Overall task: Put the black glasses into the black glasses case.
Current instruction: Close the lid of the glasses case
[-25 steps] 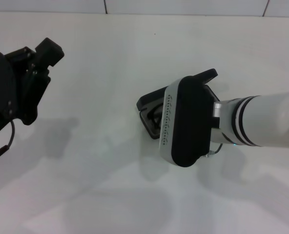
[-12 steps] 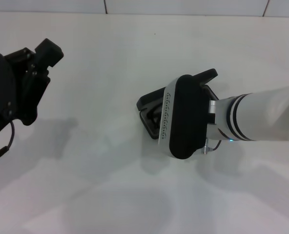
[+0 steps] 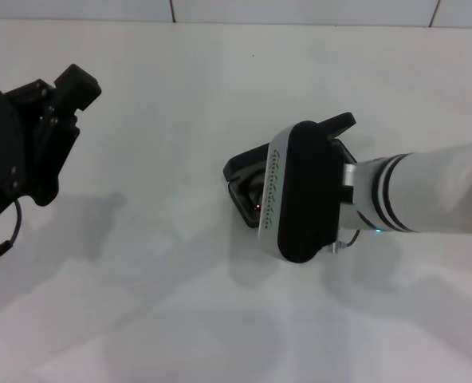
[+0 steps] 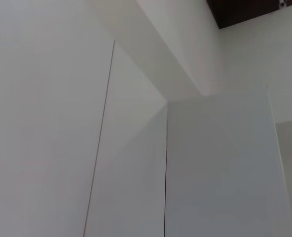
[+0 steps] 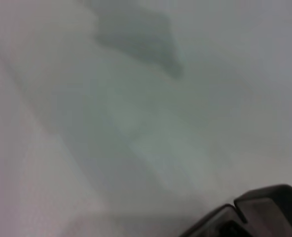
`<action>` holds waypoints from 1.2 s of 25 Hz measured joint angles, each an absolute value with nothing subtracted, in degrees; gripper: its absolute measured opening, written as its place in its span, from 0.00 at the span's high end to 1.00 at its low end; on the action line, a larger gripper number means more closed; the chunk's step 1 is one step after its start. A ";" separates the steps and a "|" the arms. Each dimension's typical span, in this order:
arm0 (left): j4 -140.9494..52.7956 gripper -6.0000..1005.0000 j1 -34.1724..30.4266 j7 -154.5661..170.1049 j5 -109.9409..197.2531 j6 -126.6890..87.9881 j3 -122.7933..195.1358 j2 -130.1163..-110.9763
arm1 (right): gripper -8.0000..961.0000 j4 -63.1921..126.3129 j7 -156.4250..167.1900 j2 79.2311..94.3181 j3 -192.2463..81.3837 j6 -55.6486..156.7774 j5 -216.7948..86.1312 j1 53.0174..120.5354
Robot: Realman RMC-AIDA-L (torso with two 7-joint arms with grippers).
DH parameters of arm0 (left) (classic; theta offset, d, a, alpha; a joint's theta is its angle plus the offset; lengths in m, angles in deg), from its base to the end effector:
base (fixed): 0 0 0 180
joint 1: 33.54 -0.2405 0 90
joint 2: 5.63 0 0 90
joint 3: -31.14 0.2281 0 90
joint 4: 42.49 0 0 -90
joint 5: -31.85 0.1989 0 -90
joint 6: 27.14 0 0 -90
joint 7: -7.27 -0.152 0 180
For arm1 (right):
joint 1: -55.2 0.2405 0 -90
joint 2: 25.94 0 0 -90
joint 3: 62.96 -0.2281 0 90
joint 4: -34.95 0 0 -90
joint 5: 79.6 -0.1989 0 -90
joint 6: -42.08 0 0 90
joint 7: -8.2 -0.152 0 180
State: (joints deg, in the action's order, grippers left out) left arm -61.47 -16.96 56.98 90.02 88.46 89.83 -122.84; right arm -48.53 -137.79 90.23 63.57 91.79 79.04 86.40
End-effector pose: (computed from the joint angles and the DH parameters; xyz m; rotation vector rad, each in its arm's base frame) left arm -0.2191 0.2279 0.0525 -2.1080 -0.1746 -1.6429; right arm 0.1022 0.2984 -0.1039 -2.6198 -0.2838 -0.4142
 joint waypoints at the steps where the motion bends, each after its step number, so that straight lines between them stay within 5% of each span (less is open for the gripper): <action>1: -61.47 0.96 -17.00 56.98 90.02 88.46 89.84 -122.77 | 0.93 -49.74 -137.79 90.24 63.58 92.37 79.29 85.68; 8: -62.12 0.96 -16.08 57.49 89.67 88.49 89.80 -121.88 | 0.93 -65.29 -137.43 89.72 58.68 96.50 82.74 72.20; 14: -62.38 0.96 -13.73 59.26 89.51 86.68 89.66 -119.35 | 0.93 -70.27 -128.18 89.09 45.63 100.39 67.30 65.90; 25: -71.35 0.95 -1.66 76.48 102.39 68.71 89.87 -118.63 | 0.93 -58.56 -97.47 89.01 -6.06 147.21 11.87 62.53; 30: -72.03 0.89 2.85 84.04 110.82 58.08 89.98 -120.45 | 0.92 -50.02 -94.85 89.09 -18.97 156.54 12.63 62.80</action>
